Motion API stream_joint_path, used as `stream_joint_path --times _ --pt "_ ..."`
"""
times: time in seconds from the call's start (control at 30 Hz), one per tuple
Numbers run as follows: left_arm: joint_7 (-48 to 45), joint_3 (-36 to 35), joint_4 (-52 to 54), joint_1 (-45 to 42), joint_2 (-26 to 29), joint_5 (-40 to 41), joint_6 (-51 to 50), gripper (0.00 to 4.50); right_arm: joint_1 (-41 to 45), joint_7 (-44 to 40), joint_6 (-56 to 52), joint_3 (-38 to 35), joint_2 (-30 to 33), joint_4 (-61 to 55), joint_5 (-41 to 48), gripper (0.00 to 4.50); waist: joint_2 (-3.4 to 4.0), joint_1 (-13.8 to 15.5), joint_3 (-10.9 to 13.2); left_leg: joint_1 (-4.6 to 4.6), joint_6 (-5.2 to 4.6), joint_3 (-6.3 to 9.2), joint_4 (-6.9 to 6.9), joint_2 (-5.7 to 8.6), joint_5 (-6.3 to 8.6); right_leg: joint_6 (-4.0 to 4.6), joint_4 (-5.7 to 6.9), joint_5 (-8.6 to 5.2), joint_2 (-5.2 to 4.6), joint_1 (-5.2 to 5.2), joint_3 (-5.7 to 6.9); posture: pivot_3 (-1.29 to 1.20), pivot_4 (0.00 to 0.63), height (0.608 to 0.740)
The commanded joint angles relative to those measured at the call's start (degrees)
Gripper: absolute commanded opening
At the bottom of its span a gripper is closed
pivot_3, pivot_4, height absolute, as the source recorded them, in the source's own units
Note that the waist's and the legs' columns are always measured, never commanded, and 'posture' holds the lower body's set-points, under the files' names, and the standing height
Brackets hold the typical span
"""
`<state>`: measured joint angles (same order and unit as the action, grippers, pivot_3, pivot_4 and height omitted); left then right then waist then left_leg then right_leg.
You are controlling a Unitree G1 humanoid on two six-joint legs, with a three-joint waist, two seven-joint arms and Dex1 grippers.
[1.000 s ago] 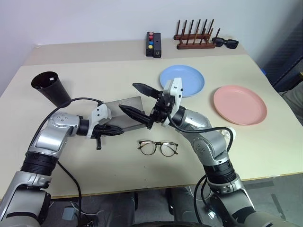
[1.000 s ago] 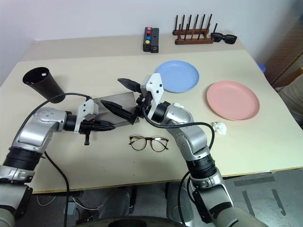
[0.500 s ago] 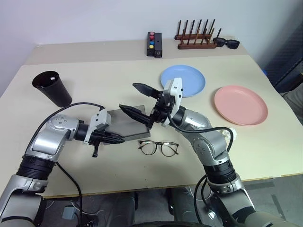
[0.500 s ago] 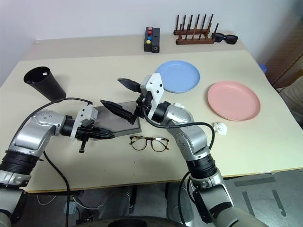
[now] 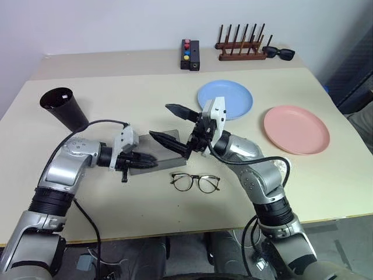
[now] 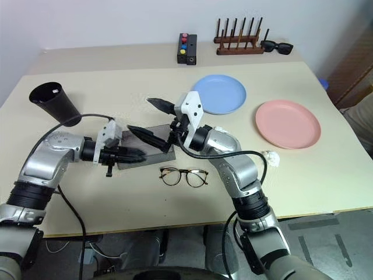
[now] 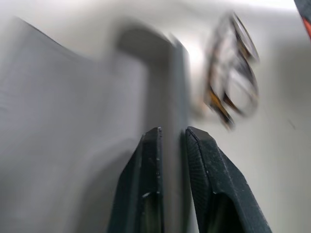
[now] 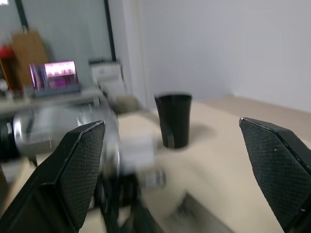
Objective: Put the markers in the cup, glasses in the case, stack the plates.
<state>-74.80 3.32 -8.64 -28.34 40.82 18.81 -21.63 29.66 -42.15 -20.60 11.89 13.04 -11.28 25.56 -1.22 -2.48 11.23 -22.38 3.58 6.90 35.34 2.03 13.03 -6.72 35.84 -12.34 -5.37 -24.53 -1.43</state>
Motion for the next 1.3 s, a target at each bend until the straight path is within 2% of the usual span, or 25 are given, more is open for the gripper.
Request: stream_joint_path --times 0.03,0.2,0.33,0.4,0.47,0.53,0.6,0.63,0.73,0.97,1.3 --pt "3.0 -6.1 2.2 -1.3 0.1 3.4 1.0 0.79 0.5 -4.2 0.5 -0.8 6.1 -3.6 -1.9 4.50 0.00 0.0 0.0 0.00 0.00 0.00 0.00 0.00 0.00 0.00 0.00 0.00 0.00 0.00 0.00 0.00 0.150 0.739" --pt "4.8 -11.0 10.2 4.5 2.4 6.2 0.6 0.79 -1.0 -10.2 0.8 0.1 16.8 -5.2 -5.0 4.50 0.00 -0.2 0.0 0.00 -0.01 -0.05 -0.04 -0.01 0.01 -0.01 -0.11 0.00 -0.02 0.00 -0.01 0.00 0.150 0.739" --pt "7.2 -12.1 15.9 10.7 3.9 4.9 2.8 0.79 -3.0 -12.7 0.5 -0.4 20.9 -6.1 -5.4 4.50 0.00 0.0 0.0 -0.01 -0.02 -0.05 -0.09 -0.02 0.02 0.01 -0.17 0.00 -0.02 0.00 0.00 0.00 0.150 0.739" --pt "8.1 -12.7 19.6 13.2 4.0 7.2 1.0 0.79 -4.4 -13.8 0.2 -1.0 22.7 -6.7 -5.2 4.50 0.00 0.1 0.0 -0.04 -0.02 -0.05 -0.05 -0.02 0.01 0.09 -0.25 -0.05 -0.02 0.02 0.00 0.00 0.150 0.739" --pt "9.1 -12.2 23.2 14.7 3.8 8.9 -1.5 1.33 -5.9 -14.6 -0.3 -1.9 24.3 -7.4 -4.9 4.50 -0.01 0.5 0.0 -0.05 -0.02 -0.05 -0.01 -0.02 0.01 0.17 -0.32 -0.09 -0.04 0.09 0.00 0.00 0.150 0.739" --pt "10.4 -9.7 26.1 14.9 3.2 8.3 -2.3 2.07 -7.0 -15.0 -0.9 -2.7 25.7 -8.2 -4.4 4.50 -0.01 0.8 0.0 -0.05 -0.02 -0.06 0.01 0.00 0.01 0.18 -0.44 -0.10 -0.07 0.17 0.00 0.00 0.150 0.739" --pt "11.0 -5.8 28.9 14.1 2.2 7.6 -3.2 3.18 -8.2 -15.1 -1.5 -3.7 26.8 -9.0 -4.0 4.50 -0.01 1.4 0.0 -0.05 -0.02 -0.10 0.03 0.01 0.02 0.18 -0.49 -0.09 -0.09 0.19 0.00 0.00 0.150 0.739" --pt "11.1 -3.6 29.7 13.4 1.8 7.1 -3.5 3.58 -8.7 -15.1 -1.9 -4.2 27.2 -9.4 -3.8 4.50 -0.01 1.5 0.0 -0.05 -0.02 -0.12 0.03 0.01 0.02 0.18 -0.50 -0.09 -0.10 0.19 0.00 0.00 0.150 0.739" --pt "10.3 3.9 27.9 8.6 0.4 3.4 -3.4 3.58 -10.3 -14.7 -2.5 -5.4 28.1 -10.3 -3.8 4.50 -0.01 1.9 0.0 -0.05 -0.02 -0.13 0.05 0.01 0.02 0.18 -0.50 -0.10 -0.09 0.21 0.00 0.00 0.150 0.739" --pt "5.7 15.8 12.8 -5.1 -5.9 -4.8 2.9 3.58 -15.2 -11.9 -4.5 -7.8 28.5 -14.2 -3.5 4.50 -0.01 1.6 0.0 -0.08 -0.06 -0.14 0.20 0.03 0.03 0.17 -0.52 -0.09 -0.08 0.30 0.01 0.00 0.150 0.739" --pt "-2.1 24.9 -0.1 -13.6 -13.5 -12.2 13.7 3.58 -21.9 -7.1 -6.6 -10.9 28.3 -19.4 -3.5 4.50 -0.01 1.8 0.0 -0.14 -0.11 -0.15 0.34 0.03 0.07 0.16 -0.52 -0.09 -0.08 0.31 0.01 0.00 0.150 0.739"
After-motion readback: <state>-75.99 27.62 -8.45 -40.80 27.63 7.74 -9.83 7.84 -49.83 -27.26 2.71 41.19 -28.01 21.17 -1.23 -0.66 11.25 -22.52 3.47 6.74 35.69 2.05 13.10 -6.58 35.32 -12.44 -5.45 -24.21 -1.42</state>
